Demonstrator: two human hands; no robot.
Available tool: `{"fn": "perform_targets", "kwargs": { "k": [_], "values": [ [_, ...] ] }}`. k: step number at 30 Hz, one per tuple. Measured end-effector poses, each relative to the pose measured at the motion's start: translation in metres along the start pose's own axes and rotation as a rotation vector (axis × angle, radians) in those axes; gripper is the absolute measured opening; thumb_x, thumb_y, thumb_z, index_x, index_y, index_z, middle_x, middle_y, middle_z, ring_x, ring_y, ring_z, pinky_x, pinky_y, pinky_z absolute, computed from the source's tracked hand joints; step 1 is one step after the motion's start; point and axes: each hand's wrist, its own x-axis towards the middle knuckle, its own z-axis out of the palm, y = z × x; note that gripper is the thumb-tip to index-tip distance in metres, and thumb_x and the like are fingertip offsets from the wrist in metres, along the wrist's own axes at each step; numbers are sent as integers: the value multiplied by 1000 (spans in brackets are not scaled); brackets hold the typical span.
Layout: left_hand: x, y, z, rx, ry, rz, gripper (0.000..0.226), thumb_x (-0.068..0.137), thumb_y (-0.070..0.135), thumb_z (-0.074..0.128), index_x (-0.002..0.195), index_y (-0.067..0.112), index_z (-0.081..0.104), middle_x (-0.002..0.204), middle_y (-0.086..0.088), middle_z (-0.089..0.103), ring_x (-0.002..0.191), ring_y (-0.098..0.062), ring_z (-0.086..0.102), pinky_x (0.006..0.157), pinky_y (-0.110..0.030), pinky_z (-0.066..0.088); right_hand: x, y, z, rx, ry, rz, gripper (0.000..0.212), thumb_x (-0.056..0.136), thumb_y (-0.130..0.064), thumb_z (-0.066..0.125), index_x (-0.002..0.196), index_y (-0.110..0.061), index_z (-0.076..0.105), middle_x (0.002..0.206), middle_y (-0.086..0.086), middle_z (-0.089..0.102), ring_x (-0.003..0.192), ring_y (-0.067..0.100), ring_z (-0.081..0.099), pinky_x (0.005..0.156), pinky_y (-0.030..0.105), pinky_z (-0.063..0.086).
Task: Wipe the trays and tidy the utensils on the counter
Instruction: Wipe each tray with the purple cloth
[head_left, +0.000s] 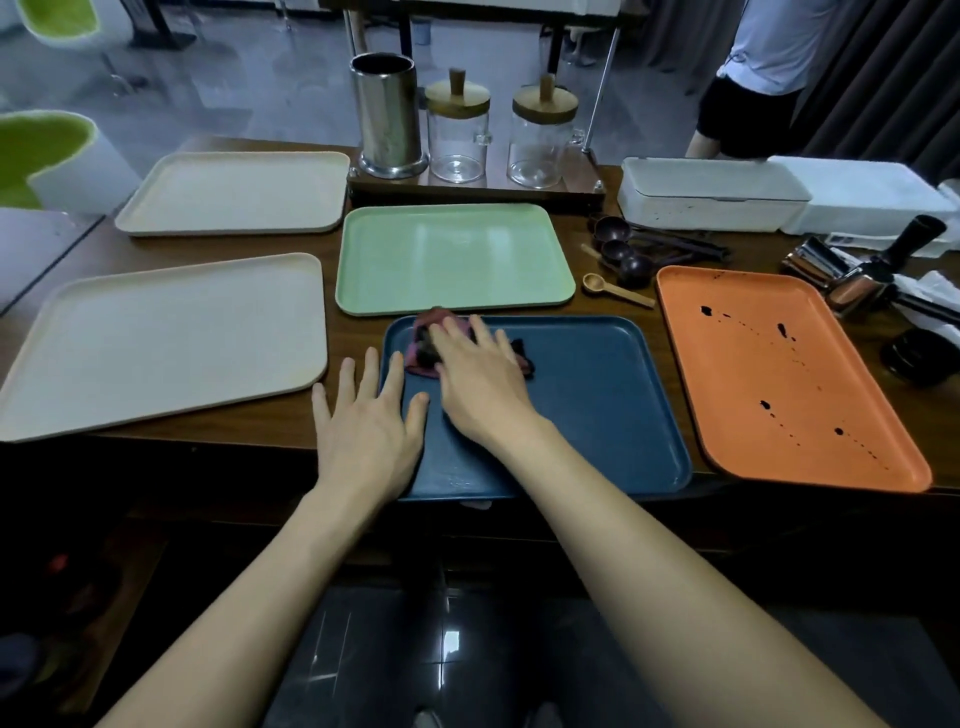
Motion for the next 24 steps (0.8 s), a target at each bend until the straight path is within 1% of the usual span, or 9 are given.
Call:
{"fn": "perform_targets", "kwargs": {
  "k": [2,6,8,12,16,18,20,22,24],
  "values": [
    [0,0,0,7,1,-5,66,105,57,18,164,28,13,172,-1,7,159,-26,3,125,-53,5,7,-9,1,18,-13,-51,58,103,-23,46,157,-20,26,166,-2,23,154,28,10,125,47,5],
    [-1,1,0,6,15,-19,67,105,57,17,165,28,12,172,-1,8,159,-25,3,126,-52,4,0,12,-2,34,0,-103,51,105,-19,38,156,-24,30,165,-4,26,153,26,15,126,45,9],
    [-1,0,0,-8,6,-21,67,105,57,17,165,28,10,172,-1,7,159,-25,2,126,-51,3,-8,35,-10,55,21,-52,51,104,-18,41,154,-25,34,164,-5,27,153,27,18,126,46,11],
    [-1,0,0,-10,1,-14,67,106,57,15,165,27,7,173,-1,5,159,-26,0,126,-52,3,-33,88,-24,48,85,144,51,104,-19,44,154,-26,36,164,-4,29,153,29,19,126,48,12],
    [0,1,-1,-15,-2,-7,66,106,56,15,165,27,7,173,-1,4,159,-26,0,125,-53,2,-34,89,-19,-10,93,243,51,103,-19,42,154,-21,35,164,1,29,151,34,20,125,51,12],
    [-1,1,-1,-15,0,-7,66,106,55,17,165,27,8,173,-1,5,159,-27,1,125,-53,2,-25,67,-13,-29,104,205,52,102,-18,42,154,-21,34,164,2,28,151,34,19,124,52,11],
    [-1,1,-1,-10,3,-7,66,106,55,18,165,26,10,173,-2,5,159,-27,2,125,-54,3,-14,36,-6,-4,90,116,54,102,-18,42,155,-22,33,165,-1,26,153,32,15,125,51,7],
    [0,1,0,1,-1,-11,66,106,55,18,165,26,11,173,-1,6,159,-26,2,125,-53,4,-6,8,1,37,40,-1,54,103,-19,42,156,-23,32,165,-3,25,154,30,11,125,50,4],
    [0,1,0,21,7,-20,66,106,56,17,165,26,12,173,-1,7,159,-26,3,125,-52,4,-7,0,4,93,-8,-96,53,104,-20,42,156,-25,32,165,-5,25,155,27,10,125,47,3]
  ]
}}
